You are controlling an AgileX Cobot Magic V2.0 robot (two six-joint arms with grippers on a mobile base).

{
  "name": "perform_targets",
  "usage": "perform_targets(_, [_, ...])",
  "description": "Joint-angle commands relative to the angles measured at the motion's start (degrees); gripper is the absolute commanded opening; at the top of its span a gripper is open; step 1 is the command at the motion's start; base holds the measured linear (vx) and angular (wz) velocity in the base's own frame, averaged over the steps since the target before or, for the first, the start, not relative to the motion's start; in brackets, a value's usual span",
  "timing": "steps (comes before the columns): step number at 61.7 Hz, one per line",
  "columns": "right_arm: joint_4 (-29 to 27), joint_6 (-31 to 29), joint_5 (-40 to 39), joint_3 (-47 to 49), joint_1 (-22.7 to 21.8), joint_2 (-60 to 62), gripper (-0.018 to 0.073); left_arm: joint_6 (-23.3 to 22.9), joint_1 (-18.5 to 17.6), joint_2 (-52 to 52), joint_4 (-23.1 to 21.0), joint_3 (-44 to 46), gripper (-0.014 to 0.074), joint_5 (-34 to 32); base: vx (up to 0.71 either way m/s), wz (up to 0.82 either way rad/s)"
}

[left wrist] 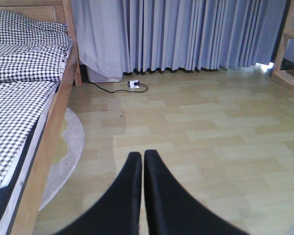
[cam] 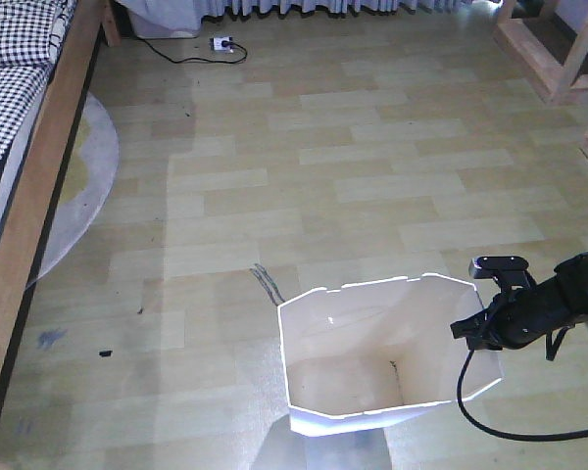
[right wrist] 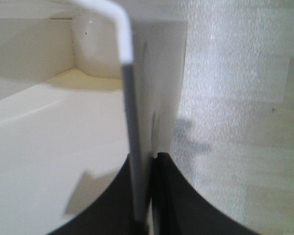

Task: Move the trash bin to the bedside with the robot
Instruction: 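Drag the held bin across the floor toward the bed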

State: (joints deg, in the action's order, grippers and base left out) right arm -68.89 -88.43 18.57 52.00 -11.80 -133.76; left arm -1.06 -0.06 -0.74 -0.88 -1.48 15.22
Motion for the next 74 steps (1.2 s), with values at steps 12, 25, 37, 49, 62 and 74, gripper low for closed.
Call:
perform_targets(12, [-2.28, 0.06, 8.36, 0.74, -0.16, 4.32, -0.0005, -0.25, -0.11, -0.82, -0.18, -1.07, -0.0006, -3.98, 0.35, 0.06])
perform_targets(25, [-2.28, 0.06, 8.36, 0.74, -0.16, 4.32, -0.0005, -0.25, -0.11, -0.82, -0.18, -1.07, -0.0006, -3.98, 0.34, 0.03])
perform_targets(37, [-2.28, 0.06, 8.36, 0.74, -0.16, 4.32, -0.0005, -0.25, -0.11, -0.82, -0.18, -1.07, -0.0006, -3.98, 0.34, 0.06])
perform_targets(49, [-2.28, 0.06, 8.36, 0.74, -0.16, 4.32, -0.0005, -0.25, -0.11, -0.82, -0.18, -1.07, -0.0006, -3.98, 0.34, 0.03])
perform_targets(62, [-2.28, 0.06, 8.41, 0.74, -0.16, 4.32, -0.0005, -0.25, -0.11, -0.82, -0.18, -1.07, -0.0006, -3.98, 0.35, 0.0])
perform_targets(74, [-2.28, 0.06, 8.41, 0.74, -0.16, 4.32, -0.0005, -0.25, -0.11, -0.82, -0.18, -1.07, -0.0006, -3.98, 0.36, 0.06])
